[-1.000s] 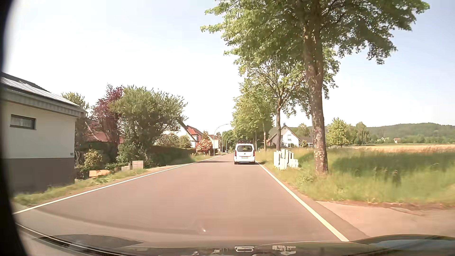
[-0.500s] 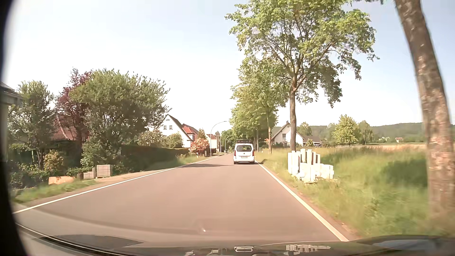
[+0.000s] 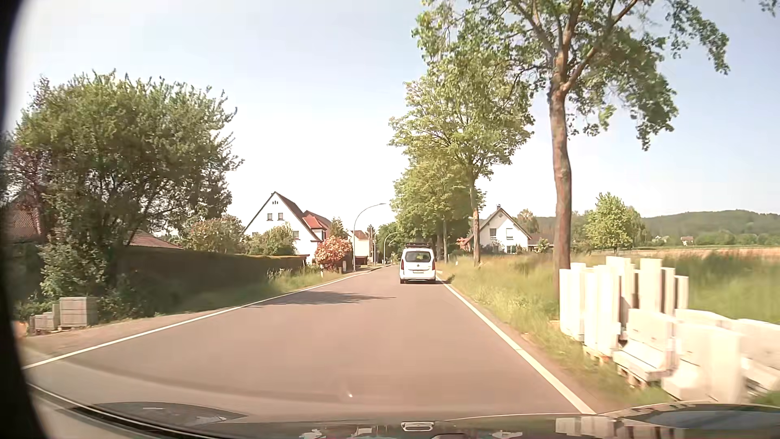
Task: Follow the waypoints while adhering to traffic rules and regulations
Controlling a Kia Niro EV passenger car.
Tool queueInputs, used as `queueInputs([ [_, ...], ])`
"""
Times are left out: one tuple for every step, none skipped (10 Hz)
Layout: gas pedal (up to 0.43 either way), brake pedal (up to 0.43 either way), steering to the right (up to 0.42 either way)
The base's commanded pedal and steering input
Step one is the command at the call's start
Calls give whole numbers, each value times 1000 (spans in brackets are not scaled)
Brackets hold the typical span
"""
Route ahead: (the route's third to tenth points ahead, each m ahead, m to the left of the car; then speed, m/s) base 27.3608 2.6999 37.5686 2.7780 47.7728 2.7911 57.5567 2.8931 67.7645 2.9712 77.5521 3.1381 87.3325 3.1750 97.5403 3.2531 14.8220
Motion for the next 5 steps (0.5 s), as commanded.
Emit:
queueInputs([
  [189,0,0],
  [189,0,0],
  [189,0,-1],
  [189,0,0],
  [189,0,0],
])
